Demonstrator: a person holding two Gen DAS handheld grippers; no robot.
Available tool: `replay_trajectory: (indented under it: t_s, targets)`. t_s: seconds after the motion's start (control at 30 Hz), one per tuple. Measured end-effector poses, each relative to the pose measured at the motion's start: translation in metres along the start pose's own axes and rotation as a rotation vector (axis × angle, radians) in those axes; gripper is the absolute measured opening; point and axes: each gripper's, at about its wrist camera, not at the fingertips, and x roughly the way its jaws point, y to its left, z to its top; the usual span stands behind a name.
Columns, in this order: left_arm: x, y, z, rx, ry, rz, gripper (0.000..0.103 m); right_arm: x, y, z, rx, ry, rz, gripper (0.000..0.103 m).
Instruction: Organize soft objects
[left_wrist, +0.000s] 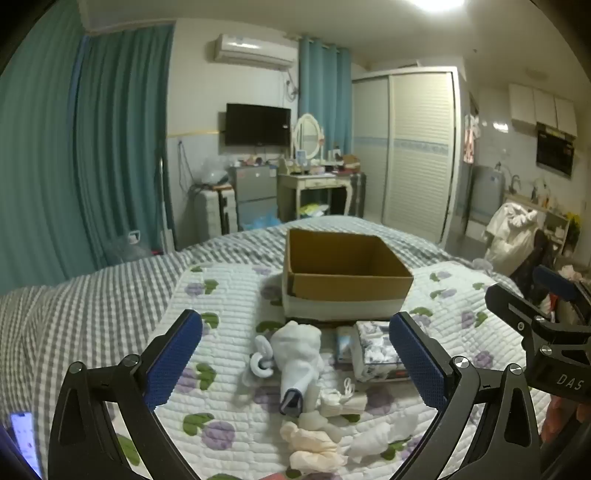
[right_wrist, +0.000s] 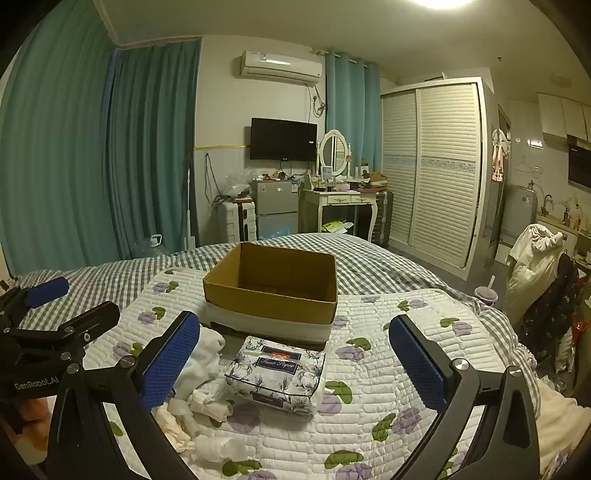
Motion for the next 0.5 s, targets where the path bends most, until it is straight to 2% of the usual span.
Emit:
replay_trajectory:
  t_s: [0.5]
  targets:
    - [0.0006, -0.0022, -0.0057, -0.001, 0.01, -0.003, 0.103, 0.0006, -0.0001, -0.0004, 0.0, 0.01, 0.002, 0.103]
